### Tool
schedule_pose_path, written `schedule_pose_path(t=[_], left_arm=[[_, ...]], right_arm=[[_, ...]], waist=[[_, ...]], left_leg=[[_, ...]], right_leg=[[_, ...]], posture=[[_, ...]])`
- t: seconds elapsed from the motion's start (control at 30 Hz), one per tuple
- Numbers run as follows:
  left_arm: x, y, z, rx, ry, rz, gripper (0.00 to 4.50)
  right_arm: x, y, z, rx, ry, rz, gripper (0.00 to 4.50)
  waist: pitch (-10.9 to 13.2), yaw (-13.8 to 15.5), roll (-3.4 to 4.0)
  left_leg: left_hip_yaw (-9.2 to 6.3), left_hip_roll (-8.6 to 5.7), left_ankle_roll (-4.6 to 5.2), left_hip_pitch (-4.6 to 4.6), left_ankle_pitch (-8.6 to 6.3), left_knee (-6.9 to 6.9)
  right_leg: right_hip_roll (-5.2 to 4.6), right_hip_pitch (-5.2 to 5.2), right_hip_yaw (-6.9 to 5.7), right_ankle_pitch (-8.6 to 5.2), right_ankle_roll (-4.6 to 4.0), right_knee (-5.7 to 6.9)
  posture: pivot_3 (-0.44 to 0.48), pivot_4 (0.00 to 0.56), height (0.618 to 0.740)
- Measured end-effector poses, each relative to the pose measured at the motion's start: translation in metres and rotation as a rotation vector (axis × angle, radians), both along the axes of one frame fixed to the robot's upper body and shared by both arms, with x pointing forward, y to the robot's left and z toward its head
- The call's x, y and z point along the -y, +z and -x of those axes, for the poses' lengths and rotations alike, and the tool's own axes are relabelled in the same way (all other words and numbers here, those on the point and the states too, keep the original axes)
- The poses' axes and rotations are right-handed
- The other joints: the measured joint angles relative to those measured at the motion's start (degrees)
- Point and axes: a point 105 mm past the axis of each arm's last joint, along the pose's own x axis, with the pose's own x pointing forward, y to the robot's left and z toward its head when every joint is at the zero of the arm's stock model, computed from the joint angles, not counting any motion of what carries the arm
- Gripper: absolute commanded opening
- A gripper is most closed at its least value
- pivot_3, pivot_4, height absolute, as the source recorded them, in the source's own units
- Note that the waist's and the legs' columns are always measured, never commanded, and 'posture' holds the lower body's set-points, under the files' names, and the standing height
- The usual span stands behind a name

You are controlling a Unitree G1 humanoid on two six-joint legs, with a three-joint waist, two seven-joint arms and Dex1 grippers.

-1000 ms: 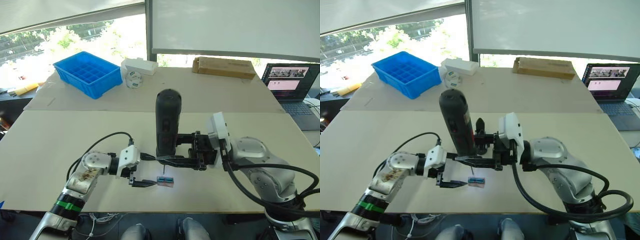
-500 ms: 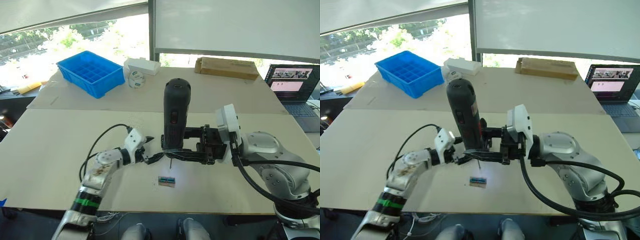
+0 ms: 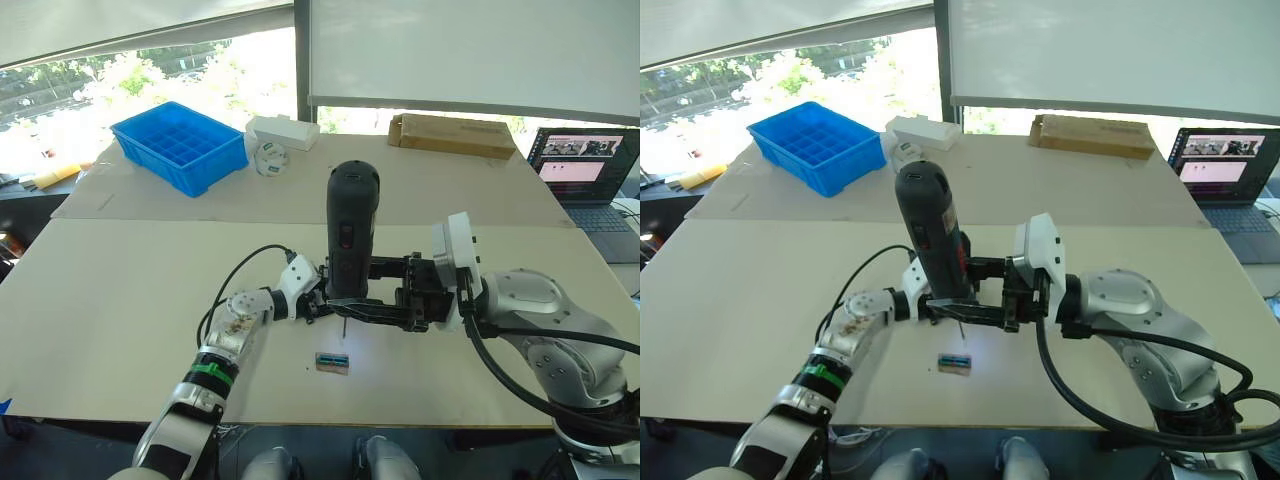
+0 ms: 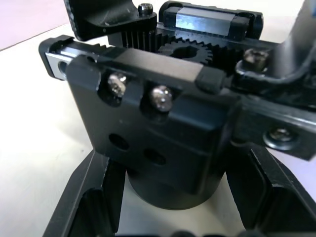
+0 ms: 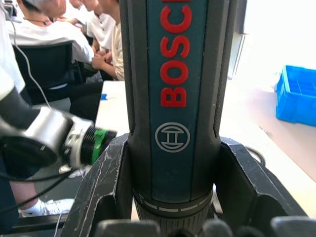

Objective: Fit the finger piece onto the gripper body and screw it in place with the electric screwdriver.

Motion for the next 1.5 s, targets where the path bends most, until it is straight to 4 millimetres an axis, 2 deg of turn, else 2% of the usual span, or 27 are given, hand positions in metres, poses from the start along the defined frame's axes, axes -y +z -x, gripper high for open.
schedule_pose_path(t=[0.17,0.3,0.33,0.43,0.67,0.87,1.07,1.17,1.27,1.5], left_arm=[[0.001,-0.001,0.007,0.001,-0.201,-0.029,2.34],[0.004,0.003,-0.006,0.038,-0.211,-0.092,2.34],[0.005,0.005,-0.009,0.040,-0.211,-0.100,3.39],[0.005,0.003,-0.007,0.033,-0.224,-0.092,4.50],[-0.015,-0.001,0.004,0.008,-0.137,-0.021,4.50],[-0.011,-0.002,0.014,-0.003,-0.061,0.015,4.50],[-0.006,0.000,0.007,0.006,0.007,0.033,4.50],[-0.001,0.002,0.005,0.013,0.012,0.039,3.64],[-0.001,0.001,0.005,0.013,0.014,0.041,2.33],[-0.002,0.001,0.005,0.014,0.010,0.038,2.32]], right_arm=[[0.002,-0.001,0.001,-0.014,0.001,0.005,1.92],[0.002,-0.001,0.001,-0.018,0.004,0.003,1.92],[0.002,-0.001,0.001,-0.019,0.003,0.003,1.92],[0.002,-0.001,0.001,-0.019,-0.001,0.003,1.92],[0.001,0.005,0.000,-0.018,0.006,0.004,1.92],[-0.003,0.014,-0.004,-0.005,0.030,-0.006,1.92],[-0.013,0.026,-0.013,-0.005,0.054,-0.017,1.92],[-0.016,0.030,-0.017,-0.008,0.058,-0.021,1.92],[-0.021,0.033,-0.022,-0.015,0.056,-0.019,1.92],[-0.035,0.056,-0.036,0.047,0.004,-0.006,1.92]], waist=[[0.0,0.1,-0.06],[0.1,0.2,-0.10],[0.1,0.2,-0.10],[0.1,-0.1,-0.10],[0.1,-0.7,-0.10],[0.1,-0.3,-0.10],[0.1,-0.3,-0.10],[0.1,-0.3,-0.10],[0.1,-0.4,-0.10],[0.1,-0.8,-0.09]], left_leg=[[-0.01,-0.01,0.00,-0.07,0.00,0.00],[-0.02,-0.03,0.03,-0.11,-0.02,0.01],[-0.02,-0.03,0.05,-0.11,-0.03,0.01],[-0.03,-0.01,0.06,-0.11,-0.03,0.01],[-0.07,0.03,0.06,-0.06,-0.03,0.01],[-0.07,-0.01,0.09,-0.07,-0.05,0.02],[-0.06,0.00,0.09,-0.06,-0.05,0.02],[-0.05,0.00,0.09,-0.06,-0.05,0.02],[-0.04,0.00,0.09,-0.06,-0.05,0.02],[-0.02,0.01,0.09,-0.07,-0.05,0.02]], right_leg=[[0.01,-0.02,-0.04,0.00,0.00,0.00],[0.01,-0.01,-0.04,0.03,0.04,-0.04],[0.01,-0.01,-0.03,0.03,0.04,-0.03],[0.04,-0.01,-0.02,0.03,0.04,0.01],[-0.04,-0.02,0.01,0.03,0.04,0.01],[-0.10,-0.01,-0.01,0.03,0.04,0.01],[-0.07,-0.01,-0.02,0.03,0.04,0.04],[-0.06,0.00,-0.02,0.03,0.04,0.05],[-0.05,0.00,-0.03,0.03,0.04,0.10],[-0.04,-0.01,-0.04,0.03,0.04,0.13]], posture=[[0.000,0.150,0.738],[0.000,0.150,0.738],[0.000,0.150,0.738],[0.000,0.150,0.738],[0.000,0.150,0.738],[0.000,0.150,0.738],[0.000,0.150,0.738],[0.000,0.150,0.738],[0.000,0.150,0.738],[0.000,0.150,0.738]])
